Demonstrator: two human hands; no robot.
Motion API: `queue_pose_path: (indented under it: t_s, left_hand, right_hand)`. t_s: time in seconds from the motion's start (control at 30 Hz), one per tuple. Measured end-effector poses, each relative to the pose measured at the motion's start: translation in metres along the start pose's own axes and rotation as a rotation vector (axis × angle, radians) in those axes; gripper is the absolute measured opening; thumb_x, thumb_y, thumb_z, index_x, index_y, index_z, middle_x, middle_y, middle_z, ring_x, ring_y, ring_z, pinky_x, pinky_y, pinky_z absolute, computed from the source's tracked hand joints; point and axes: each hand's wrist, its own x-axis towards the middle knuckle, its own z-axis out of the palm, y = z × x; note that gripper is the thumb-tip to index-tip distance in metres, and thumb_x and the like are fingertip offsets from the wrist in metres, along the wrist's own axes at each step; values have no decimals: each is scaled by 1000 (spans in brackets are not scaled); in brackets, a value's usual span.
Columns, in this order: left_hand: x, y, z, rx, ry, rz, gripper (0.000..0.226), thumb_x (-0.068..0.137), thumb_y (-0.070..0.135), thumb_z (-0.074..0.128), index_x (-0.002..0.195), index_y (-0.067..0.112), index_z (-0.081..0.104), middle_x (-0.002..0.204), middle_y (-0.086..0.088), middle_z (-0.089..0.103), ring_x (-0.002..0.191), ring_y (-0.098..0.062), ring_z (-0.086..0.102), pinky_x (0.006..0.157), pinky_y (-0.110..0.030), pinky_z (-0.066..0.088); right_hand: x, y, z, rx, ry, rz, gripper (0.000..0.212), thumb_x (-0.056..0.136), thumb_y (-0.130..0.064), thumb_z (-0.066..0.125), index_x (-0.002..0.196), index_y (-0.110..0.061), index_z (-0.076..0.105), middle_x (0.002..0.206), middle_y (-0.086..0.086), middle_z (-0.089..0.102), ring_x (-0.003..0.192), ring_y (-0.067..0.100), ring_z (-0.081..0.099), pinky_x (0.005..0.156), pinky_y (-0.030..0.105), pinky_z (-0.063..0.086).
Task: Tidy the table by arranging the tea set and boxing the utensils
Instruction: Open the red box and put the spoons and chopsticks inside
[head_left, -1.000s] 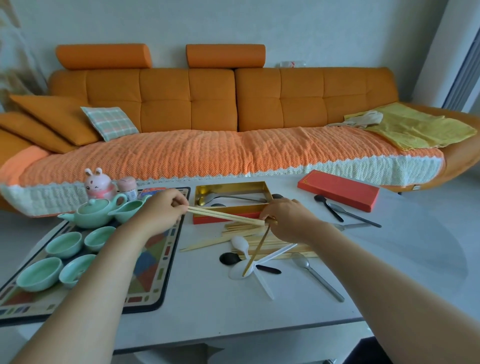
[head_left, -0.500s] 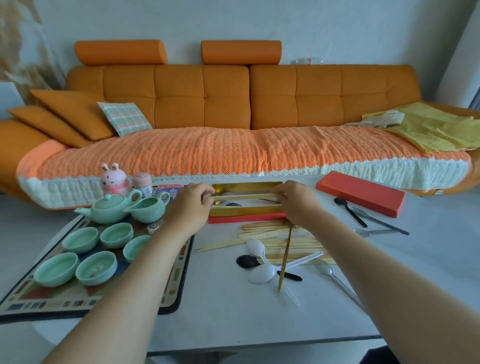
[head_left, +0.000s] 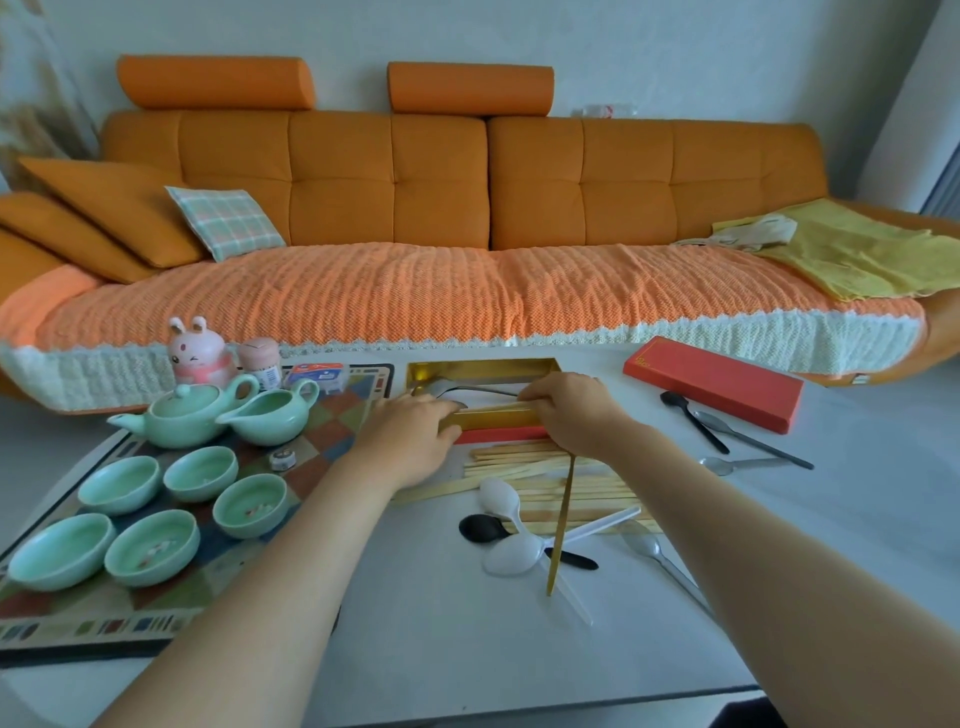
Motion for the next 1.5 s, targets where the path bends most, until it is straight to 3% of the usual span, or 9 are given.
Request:
queue_pose_path:
  t_s: [0.23,0.33,0.5,0.63,0.77,1.03,1.27,1.37,1.5]
  left_hand:
    - [-6,3,0,-58,24,35,52,101,43,44,149,26,38,153,5,38,141,-20,31,117,-41,21]
    - [-10,6,-1,-79,85,75,47,99,39,48,145,27,44,147,6,43,137,-18,34,115,-38,23]
    - [-18,14,-9,-134,177,131,23,94,29,59,116,26,61,116,8,54,112,-15,48,93,-33,43]
    - [-28,18,-12,-178,35,120,6,90,29,60,94,31,62,94,15,56,88,-11,56,65,-25,41]
    - [-38,15,-11,-175,-146,72,13,87,30,61,99,35,64,95,16,59,85,-7,58,72,-28,51]
    - [-44,6,-13,-191,-152,41,12,94,24,59,100,32,64,101,11,62,90,-9,58,78,-29,51]
    - [-38,-14,-34,-203,127,-40,10,98,23,53,100,26,62,105,12,56,87,-8,55,70,-25,44]
    - [-33,-20,-36,-195,279,-33,9,96,26,56,101,29,63,102,12,59,93,-12,56,79,-34,48]
    - [-19,-24,-26,-104,376,-9,33,95,22,57,129,24,57,126,4,58,118,-20,48,97,-40,43]
  right_hand:
    - [-9,-4,1,-213,-157,-57,49,94,-27,37,142,-27,48,145,-2,45,133,20,35,111,44,23]
    - [-12,-3,-1,-197,-83,-84,50,92,-24,42,141,-27,49,144,-3,46,132,20,36,110,41,25]
    - [-21,-19,-9,-97,92,-251,34,88,-14,52,112,-29,70,112,-7,60,109,16,52,92,31,41]
    - [-35,-33,-16,-110,-126,-276,30,87,-15,54,103,-32,73,104,-14,67,97,8,62,82,27,53]
    - [-45,-32,-15,-216,-212,-258,29,87,-15,58,108,-31,71,110,-15,68,102,7,62,88,31,55]
    - [-50,-32,-9,-141,-178,-199,18,96,-22,56,107,-27,70,106,-10,66,92,9,60,82,28,52]
    - [-39,-36,-2,71,-68,-141,30,102,-17,44,125,-21,63,123,0,64,105,20,62,92,37,52]
    - [-29,-36,-8,132,63,-124,31,102,-11,44,121,-17,66,123,2,63,106,21,60,90,36,51]
    - [-11,-18,-17,125,254,51,31,101,-12,44,120,-16,68,119,3,64,108,25,58,89,41,50]
